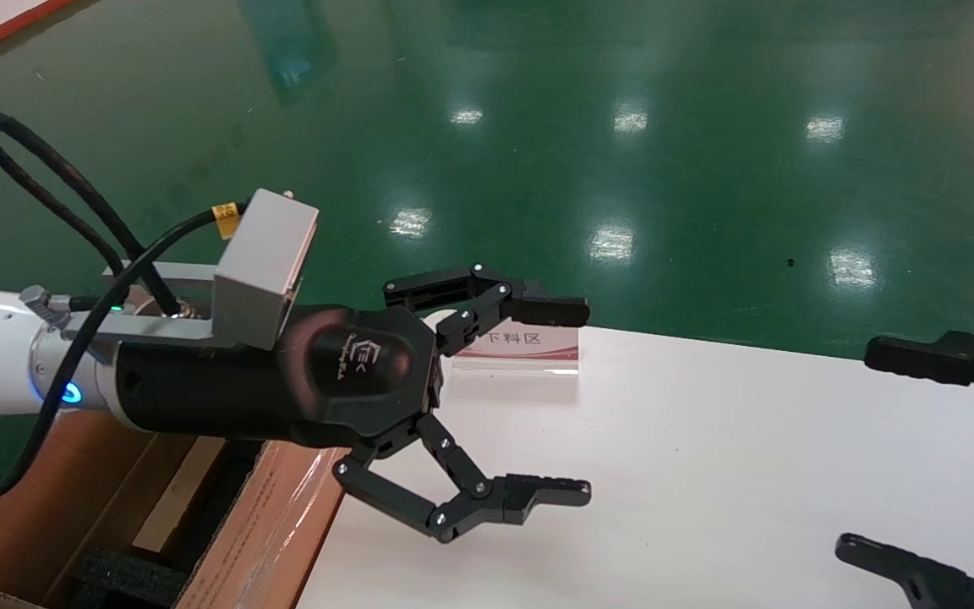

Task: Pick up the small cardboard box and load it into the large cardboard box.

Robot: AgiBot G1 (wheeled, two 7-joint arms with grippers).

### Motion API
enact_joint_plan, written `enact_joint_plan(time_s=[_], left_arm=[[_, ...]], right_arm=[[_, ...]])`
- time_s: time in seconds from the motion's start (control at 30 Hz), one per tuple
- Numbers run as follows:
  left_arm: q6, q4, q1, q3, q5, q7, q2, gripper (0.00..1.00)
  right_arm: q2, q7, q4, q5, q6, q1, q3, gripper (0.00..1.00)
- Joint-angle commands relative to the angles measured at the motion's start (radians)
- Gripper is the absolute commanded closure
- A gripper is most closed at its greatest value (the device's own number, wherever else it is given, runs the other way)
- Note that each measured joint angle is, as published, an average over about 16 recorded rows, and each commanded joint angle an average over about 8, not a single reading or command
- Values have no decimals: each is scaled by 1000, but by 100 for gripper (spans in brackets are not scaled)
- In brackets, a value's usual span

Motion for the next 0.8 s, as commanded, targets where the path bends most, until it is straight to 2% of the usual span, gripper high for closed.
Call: enact_joint_plan(time_s=[0.03,0.8], left_arm=[[0,0,0,0,0,0,0,0],[0,1,0,1,0,1,0,0]], right_arm=[[0,0,0,0,0,0,0,0],[0,0,0,0,0,0,0,0]])
